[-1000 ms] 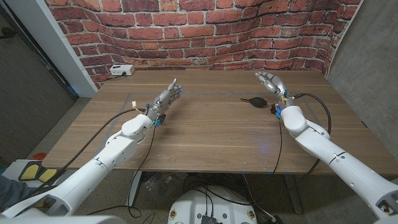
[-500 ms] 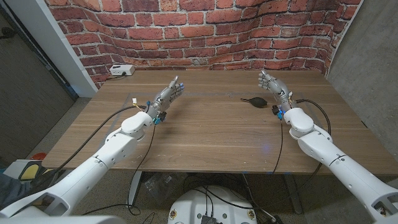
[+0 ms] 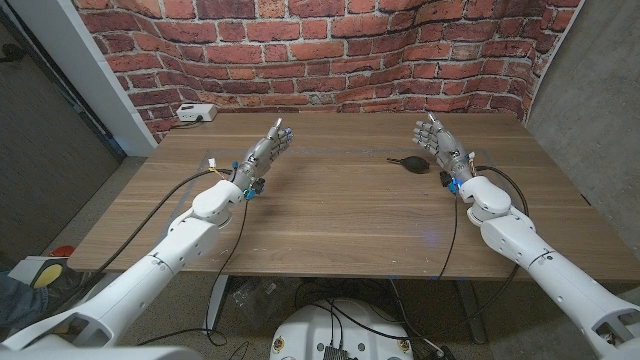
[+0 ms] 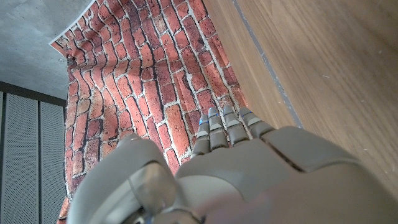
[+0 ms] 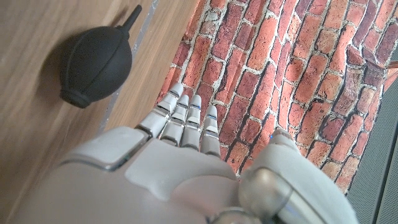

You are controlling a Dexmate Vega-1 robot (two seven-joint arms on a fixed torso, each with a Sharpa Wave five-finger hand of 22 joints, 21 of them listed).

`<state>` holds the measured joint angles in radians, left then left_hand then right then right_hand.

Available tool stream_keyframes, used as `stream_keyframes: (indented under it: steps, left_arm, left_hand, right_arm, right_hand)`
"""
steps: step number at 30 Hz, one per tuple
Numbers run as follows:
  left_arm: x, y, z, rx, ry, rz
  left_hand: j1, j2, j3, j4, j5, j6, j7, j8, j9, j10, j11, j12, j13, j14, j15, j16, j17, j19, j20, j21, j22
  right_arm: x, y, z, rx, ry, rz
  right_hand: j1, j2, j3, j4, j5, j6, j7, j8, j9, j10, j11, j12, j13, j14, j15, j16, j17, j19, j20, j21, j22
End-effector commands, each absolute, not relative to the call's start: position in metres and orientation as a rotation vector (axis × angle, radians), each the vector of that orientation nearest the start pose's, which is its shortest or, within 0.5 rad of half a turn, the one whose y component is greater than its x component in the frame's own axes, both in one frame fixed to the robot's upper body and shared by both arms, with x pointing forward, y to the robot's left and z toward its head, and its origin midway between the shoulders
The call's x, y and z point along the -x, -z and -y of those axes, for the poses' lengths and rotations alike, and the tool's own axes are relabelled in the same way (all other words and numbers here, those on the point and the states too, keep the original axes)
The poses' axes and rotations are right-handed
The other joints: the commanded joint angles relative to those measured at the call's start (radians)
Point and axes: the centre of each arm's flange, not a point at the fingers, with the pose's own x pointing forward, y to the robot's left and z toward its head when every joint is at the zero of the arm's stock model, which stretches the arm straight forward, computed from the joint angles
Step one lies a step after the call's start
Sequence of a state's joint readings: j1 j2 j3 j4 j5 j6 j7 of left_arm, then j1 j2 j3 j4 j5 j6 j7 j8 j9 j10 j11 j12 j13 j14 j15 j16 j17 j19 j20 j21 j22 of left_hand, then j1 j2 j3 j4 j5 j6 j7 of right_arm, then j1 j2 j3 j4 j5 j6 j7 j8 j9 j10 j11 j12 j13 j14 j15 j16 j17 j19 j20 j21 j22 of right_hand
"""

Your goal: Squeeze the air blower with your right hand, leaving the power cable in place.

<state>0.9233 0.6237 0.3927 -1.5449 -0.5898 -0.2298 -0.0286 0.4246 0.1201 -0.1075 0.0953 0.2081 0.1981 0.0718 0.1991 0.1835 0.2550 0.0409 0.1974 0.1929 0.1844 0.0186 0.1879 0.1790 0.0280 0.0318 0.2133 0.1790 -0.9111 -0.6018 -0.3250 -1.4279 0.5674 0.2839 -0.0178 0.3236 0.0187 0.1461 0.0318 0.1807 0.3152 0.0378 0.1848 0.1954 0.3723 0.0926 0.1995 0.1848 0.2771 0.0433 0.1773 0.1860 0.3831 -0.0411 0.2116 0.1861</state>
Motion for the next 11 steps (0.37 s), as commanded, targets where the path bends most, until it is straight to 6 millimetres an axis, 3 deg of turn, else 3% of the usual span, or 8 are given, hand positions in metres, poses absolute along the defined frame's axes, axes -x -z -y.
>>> stream_keyframes:
  steps: [1,11]
  left_arm:
    - [-0.6109,0.0148,-0.2562,-0.103,0.353,0.655]
    - [-0.6129,0.0137,-0.2533,-0.098,0.353,0.653]
  left_hand:
    - [0.000,-0.014,-0.010,-0.001,0.001,-0.009,-0.001,-0.008,0.006,-0.016,0.001,-0.003,0.003,-0.016,0.003,-0.007,0.006,-0.006,0.001,-0.005,0.003]
    - [-0.001,-0.018,-0.013,-0.001,0.001,-0.012,0.002,-0.008,0.006,-0.020,0.004,-0.003,0.003,-0.023,0.004,-0.007,0.006,-0.009,-0.005,-0.007,0.003]
  right_arm:
    - [-0.6252,0.0250,0.3188,0.014,-0.210,0.633]
    - [-0.6293,0.0300,0.3160,0.017,-0.213,0.621]
  right_hand:
    - [-0.010,-0.004,-0.001,0.002,0.000,-0.005,-0.002,-0.002,-0.001,-0.005,-0.002,-0.001,0.003,-0.005,0.001,-0.003,0.002,-0.007,0.003,-0.002,0.001]
    - [-0.016,-0.006,-0.005,0.004,0.001,-0.006,-0.001,0.000,-0.001,-0.005,0.003,0.000,0.003,-0.005,0.001,0.000,0.002,-0.005,0.002,-0.001,0.001]
